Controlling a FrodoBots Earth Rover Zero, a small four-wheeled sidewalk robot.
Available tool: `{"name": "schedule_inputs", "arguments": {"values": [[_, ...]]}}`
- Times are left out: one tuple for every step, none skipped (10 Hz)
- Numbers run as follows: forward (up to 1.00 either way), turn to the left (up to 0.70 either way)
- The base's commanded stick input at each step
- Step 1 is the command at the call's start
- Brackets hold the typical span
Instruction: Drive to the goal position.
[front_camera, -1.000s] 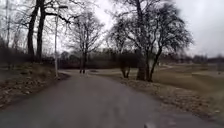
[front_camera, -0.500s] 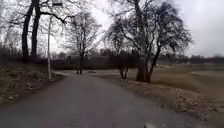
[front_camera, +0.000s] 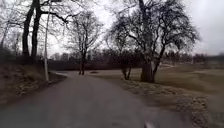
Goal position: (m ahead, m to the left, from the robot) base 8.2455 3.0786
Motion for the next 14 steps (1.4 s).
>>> {"name": "schedule_inputs", "arguments": {"values": [[1.0,0.0],[1.0,0.0],[1.0,0.0],[1.0,0.0],[1.0,0.0],[1.0,0.0],[1.0,0.0],[1.0,0.0],[1.0,0.0],[1.0,0.0],[1.0,0.0],[1.0,0.0],[1.0,0.0],[1.0,0.0]]}}
